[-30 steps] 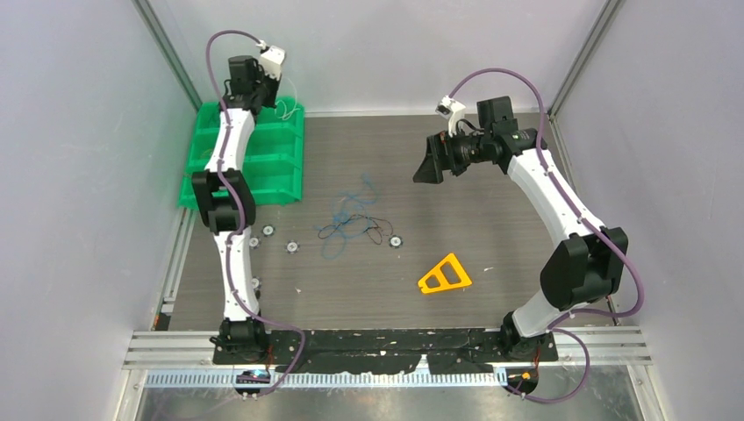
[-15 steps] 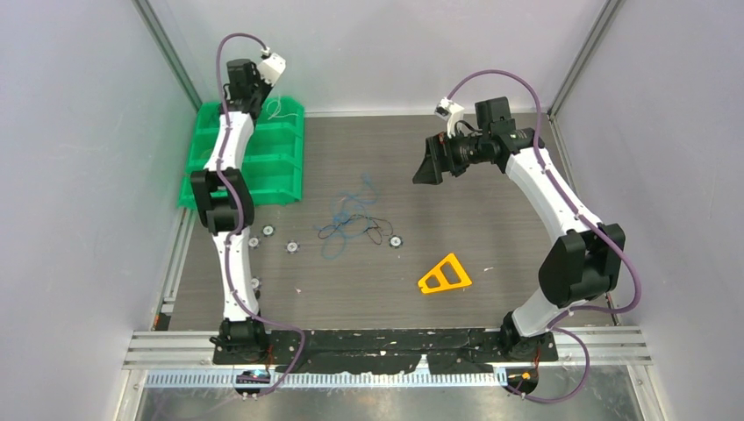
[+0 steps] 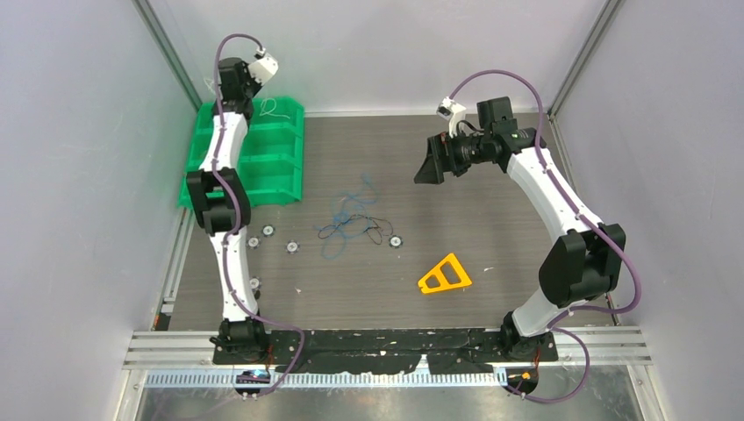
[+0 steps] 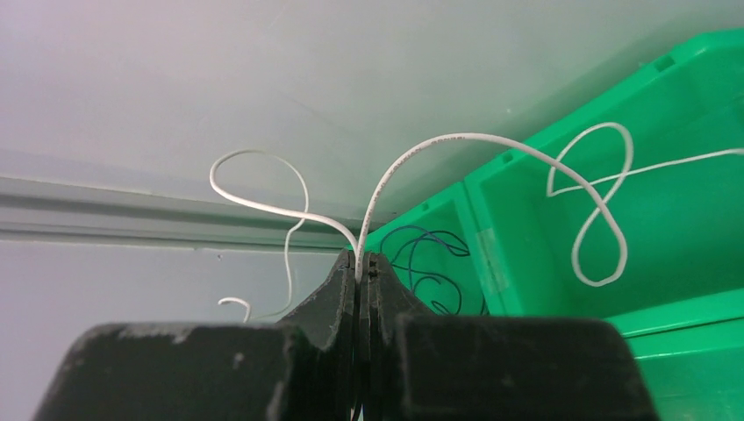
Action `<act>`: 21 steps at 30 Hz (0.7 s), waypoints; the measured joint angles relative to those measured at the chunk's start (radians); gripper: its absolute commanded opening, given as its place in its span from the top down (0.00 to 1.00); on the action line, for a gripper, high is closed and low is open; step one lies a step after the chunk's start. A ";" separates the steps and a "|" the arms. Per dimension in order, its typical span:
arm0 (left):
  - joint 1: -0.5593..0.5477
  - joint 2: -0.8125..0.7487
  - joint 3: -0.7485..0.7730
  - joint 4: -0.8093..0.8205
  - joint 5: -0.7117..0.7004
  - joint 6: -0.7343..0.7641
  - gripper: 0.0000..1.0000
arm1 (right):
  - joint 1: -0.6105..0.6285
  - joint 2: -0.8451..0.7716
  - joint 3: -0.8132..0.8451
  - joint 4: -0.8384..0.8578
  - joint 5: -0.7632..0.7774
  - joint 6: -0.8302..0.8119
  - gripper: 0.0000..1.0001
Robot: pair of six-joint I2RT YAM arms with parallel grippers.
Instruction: Untangle the cables
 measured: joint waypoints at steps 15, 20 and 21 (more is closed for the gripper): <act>-0.112 0.056 0.036 -0.218 0.156 0.011 0.97 | -0.017 0.007 0.000 -0.003 -0.007 0.003 0.04; -0.071 0.057 0.054 -0.279 0.326 -0.157 0.94 | -0.021 0.007 0.000 -0.005 -0.007 0.003 0.04; -0.059 0.060 0.065 -0.290 0.355 -0.193 0.94 | -0.023 0.007 0.000 -0.006 -0.007 0.003 0.04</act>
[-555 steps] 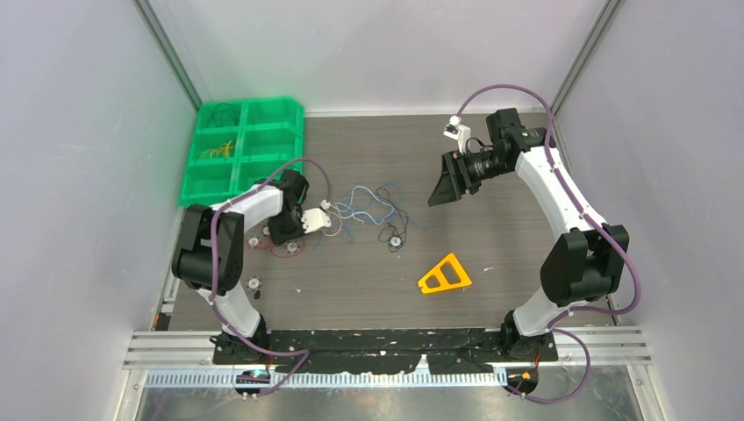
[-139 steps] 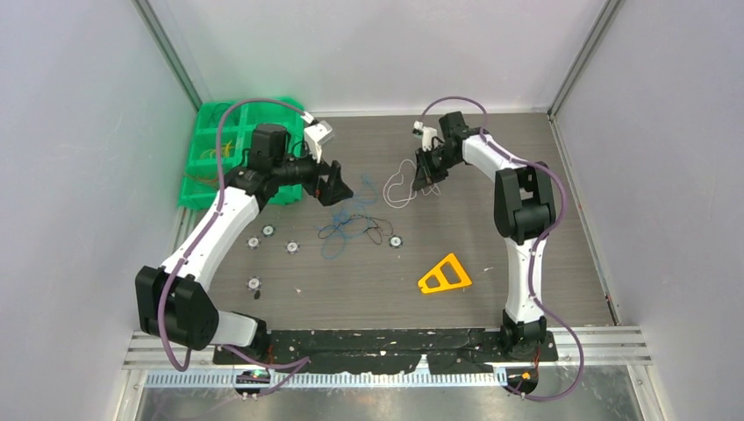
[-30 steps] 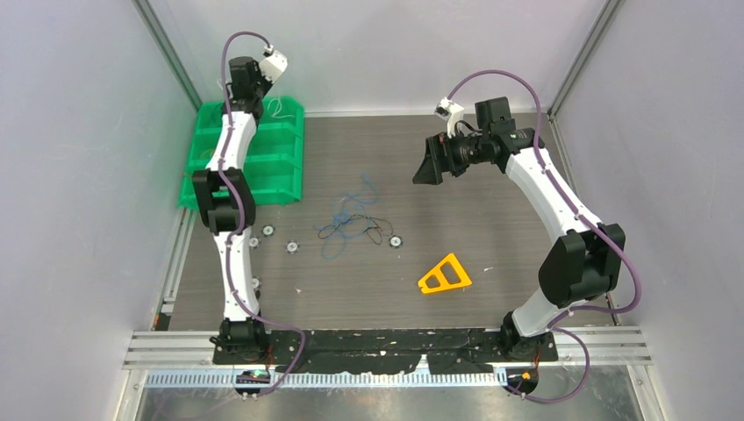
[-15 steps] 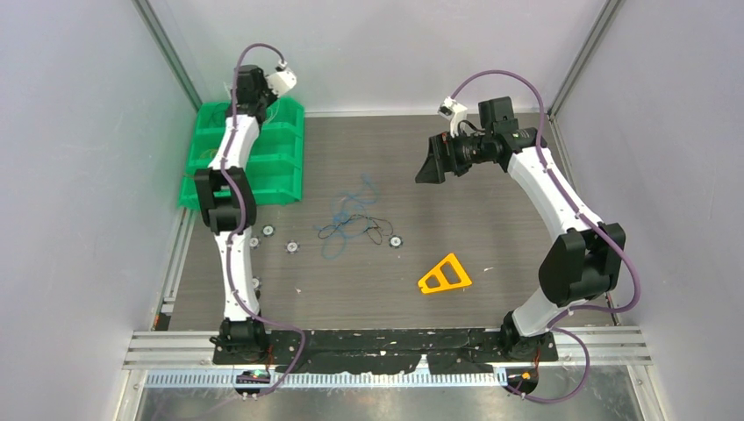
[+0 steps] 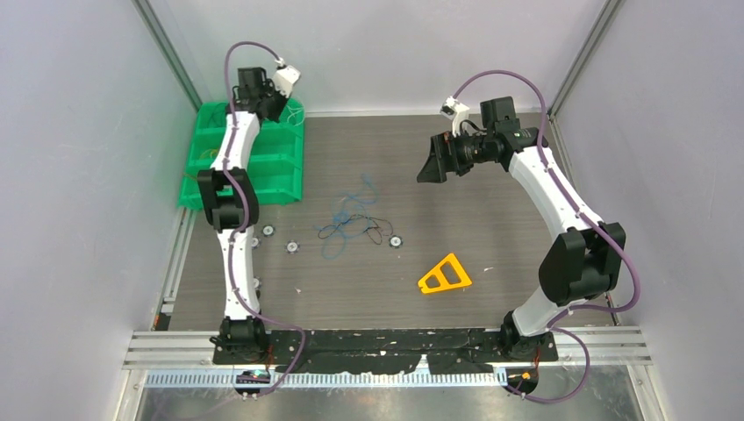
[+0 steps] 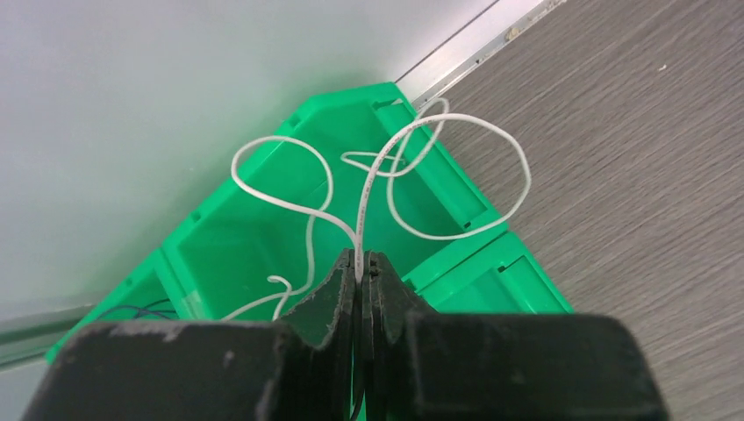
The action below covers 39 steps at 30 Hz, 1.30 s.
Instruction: Untangle the cables
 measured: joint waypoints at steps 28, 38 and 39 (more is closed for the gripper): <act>0.122 -0.101 -0.075 0.018 0.236 -0.405 0.13 | -0.005 0.027 0.001 -0.005 -0.005 0.003 0.04; 0.020 -0.668 -0.466 -0.234 0.454 -0.154 0.19 | 0.009 0.094 0.116 -0.159 0.074 -0.179 0.12; -0.023 -0.730 -0.552 -0.238 0.462 -0.137 0.19 | 0.012 0.111 0.127 -0.175 0.080 -0.192 0.12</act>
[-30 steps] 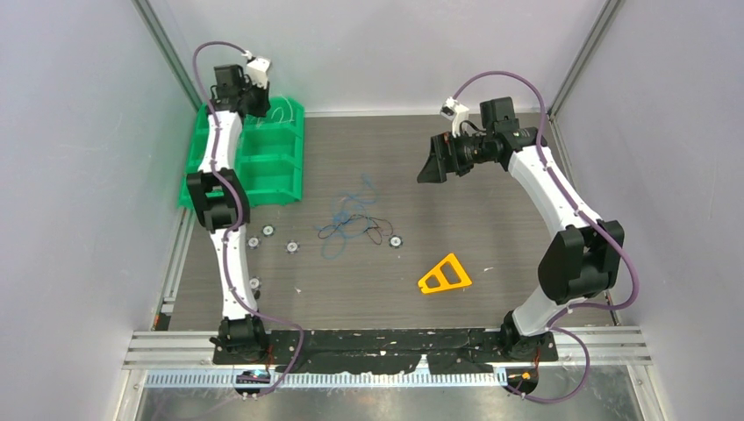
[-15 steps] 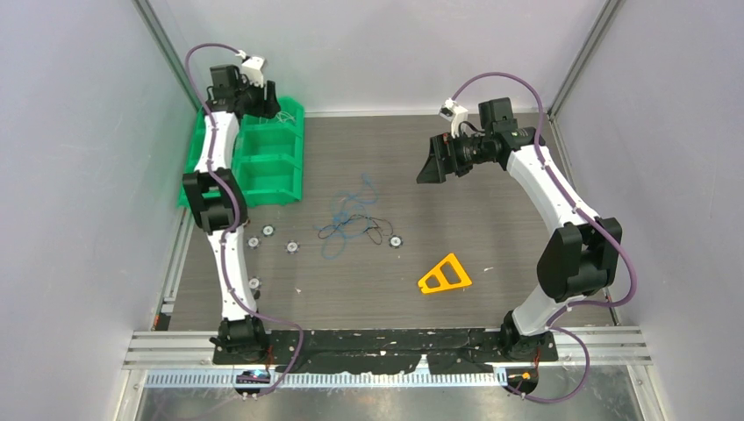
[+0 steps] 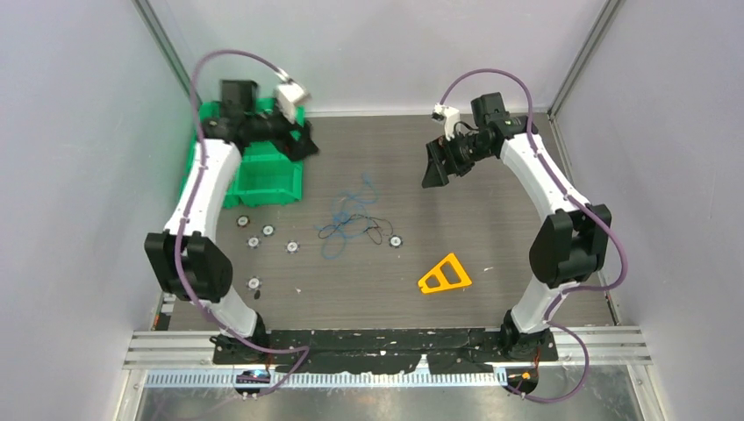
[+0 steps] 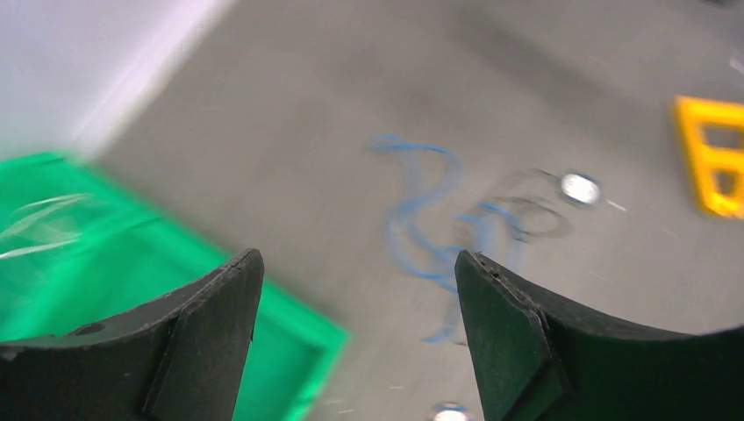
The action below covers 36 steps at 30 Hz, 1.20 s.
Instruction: Untangle the cables
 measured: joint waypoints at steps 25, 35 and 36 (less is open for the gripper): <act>-0.319 0.299 -0.246 0.012 -0.120 -0.275 0.47 | 0.245 0.339 -0.042 0.143 0.077 0.178 0.22; -0.328 0.290 -0.311 -0.008 -0.076 -0.288 0.96 | 0.281 0.405 -0.023 0.205 0.138 0.237 0.52; -0.328 0.283 -0.311 -0.015 -0.071 -0.283 1.00 | 0.288 0.412 -0.023 0.208 0.149 0.242 0.54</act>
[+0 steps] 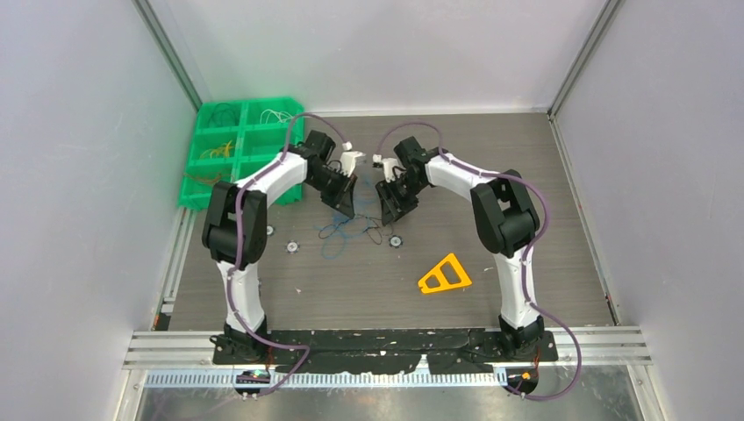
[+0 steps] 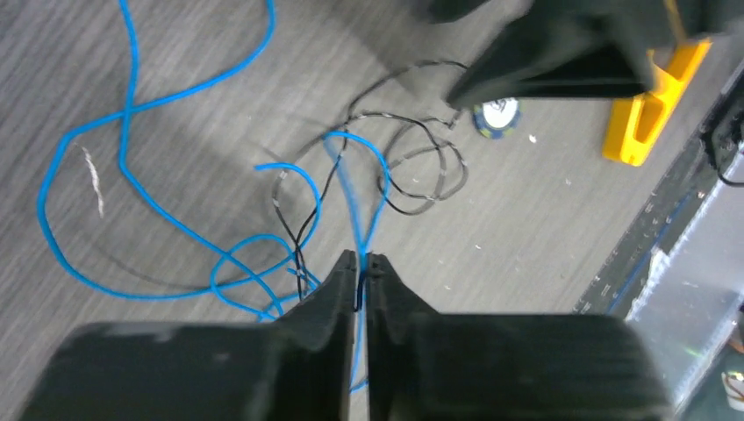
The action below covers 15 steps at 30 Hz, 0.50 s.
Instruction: Untangle the cables
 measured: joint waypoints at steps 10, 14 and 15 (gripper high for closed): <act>0.000 -0.423 0.093 -0.071 0.095 0.022 1.00 | 0.031 0.014 -0.005 0.021 0.080 -0.010 0.92; 0.019 -0.540 0.247 -0.074 0.121 0.013 1.00 | 0.032 0.018 -0.006 0.021 0.095 -0.030 0.95; 0.031 -0.560 0.278 -0.072 0.123 0.002 1.00 | 0.032 0.018 -0.006 0.020 0.097 -0.035 0.95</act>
